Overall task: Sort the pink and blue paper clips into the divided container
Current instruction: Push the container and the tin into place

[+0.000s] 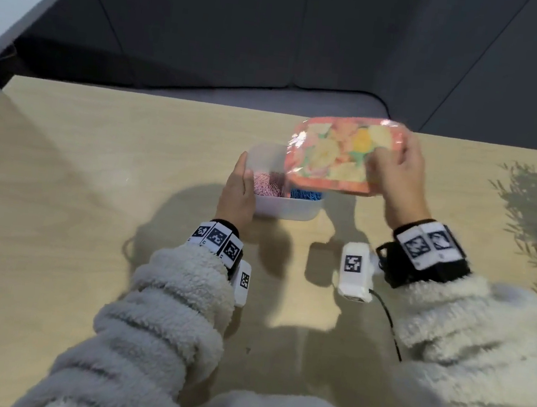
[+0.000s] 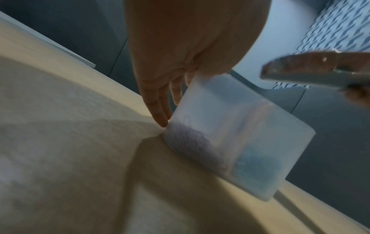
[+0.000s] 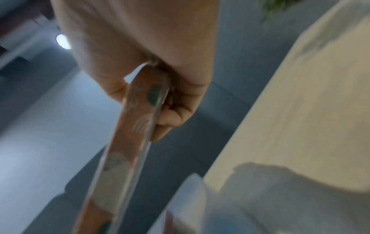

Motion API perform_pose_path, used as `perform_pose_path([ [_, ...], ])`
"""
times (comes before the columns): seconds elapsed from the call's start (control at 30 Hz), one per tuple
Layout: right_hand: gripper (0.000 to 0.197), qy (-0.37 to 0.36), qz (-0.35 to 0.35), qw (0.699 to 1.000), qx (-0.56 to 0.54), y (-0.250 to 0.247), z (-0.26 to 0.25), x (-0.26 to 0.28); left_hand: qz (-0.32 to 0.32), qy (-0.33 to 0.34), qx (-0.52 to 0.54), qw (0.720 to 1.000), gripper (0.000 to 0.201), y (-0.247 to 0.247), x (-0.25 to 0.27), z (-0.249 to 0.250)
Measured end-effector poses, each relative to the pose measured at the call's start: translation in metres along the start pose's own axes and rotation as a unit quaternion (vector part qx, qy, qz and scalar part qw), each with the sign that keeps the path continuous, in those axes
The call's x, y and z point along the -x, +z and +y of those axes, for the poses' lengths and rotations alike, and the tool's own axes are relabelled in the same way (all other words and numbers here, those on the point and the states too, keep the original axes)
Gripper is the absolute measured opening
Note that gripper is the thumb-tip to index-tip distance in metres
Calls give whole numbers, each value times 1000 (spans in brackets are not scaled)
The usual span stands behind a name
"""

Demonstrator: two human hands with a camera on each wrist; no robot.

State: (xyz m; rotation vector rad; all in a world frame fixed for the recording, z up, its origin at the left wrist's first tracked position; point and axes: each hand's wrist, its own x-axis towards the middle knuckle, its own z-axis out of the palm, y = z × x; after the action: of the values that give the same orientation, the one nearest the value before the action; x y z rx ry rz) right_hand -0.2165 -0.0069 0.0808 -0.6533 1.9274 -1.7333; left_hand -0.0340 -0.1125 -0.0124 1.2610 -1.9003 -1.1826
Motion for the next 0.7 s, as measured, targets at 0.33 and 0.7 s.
perform_pose_path([
  [0.33,70,14,-50,974,222,60,47,-11,-6,-76,165,983,43,-4,-16,25],
  [0.7,58,13,-117,951,286,49,48,-25,-55,-84,199,975,48,-8,-11,23],
])
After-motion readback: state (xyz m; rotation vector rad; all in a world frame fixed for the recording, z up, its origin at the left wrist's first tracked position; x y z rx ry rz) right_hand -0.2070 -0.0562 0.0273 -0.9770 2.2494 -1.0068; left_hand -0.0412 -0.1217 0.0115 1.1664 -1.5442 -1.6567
